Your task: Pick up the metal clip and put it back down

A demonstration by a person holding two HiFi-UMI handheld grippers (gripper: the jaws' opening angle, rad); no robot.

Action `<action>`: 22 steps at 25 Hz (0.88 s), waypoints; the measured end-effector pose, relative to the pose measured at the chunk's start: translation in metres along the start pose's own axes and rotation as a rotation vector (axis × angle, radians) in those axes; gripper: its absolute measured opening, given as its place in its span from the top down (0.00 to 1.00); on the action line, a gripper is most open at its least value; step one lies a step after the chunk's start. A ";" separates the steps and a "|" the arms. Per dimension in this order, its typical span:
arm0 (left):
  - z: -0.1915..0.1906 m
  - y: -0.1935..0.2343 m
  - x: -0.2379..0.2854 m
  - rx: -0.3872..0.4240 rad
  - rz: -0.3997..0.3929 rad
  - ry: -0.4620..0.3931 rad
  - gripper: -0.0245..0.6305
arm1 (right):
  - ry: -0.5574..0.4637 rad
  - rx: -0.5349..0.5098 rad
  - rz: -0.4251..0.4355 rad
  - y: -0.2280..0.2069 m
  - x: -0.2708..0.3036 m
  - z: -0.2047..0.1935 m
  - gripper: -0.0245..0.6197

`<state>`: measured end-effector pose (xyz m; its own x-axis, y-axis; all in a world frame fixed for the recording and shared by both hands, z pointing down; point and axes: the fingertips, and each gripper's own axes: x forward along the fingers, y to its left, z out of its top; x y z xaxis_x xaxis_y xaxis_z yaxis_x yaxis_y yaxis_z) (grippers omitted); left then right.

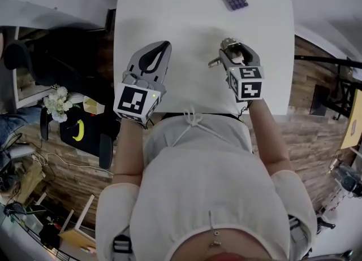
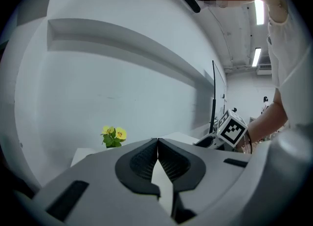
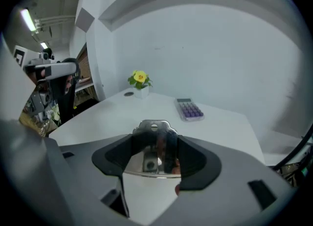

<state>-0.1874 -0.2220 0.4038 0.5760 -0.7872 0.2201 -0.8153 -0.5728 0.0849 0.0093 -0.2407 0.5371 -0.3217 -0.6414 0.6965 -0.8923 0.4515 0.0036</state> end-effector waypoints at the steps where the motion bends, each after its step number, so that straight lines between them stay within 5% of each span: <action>1: 0.007 -0.002 -0.001 0.012 -0.002 -0.009 0.93 | -0.037 -0.003 -0.007 -0.001 -0.010 0.011 0.51; 13: 0.081 -0.020 -0.020 0.164 0.005 -0.123 0.93 | -0.509 -0.057 -0.086 -0.006 -0.128 0.121 0.51; 22: 0.104 -0.013 -0.028 0.154 0.054 -0.164 0.93 | -0.668 -0.057 -0.098 -0.014 -0.175 0.149 0.51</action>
<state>-0.1867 -0.2165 0.2956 0.5440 -0.8370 0.0588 -0.8338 -0.5471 -0.0745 0.0308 -0.2270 0.3081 -0.3833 -0.9185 0.0976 -0.9151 0.3919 0.0946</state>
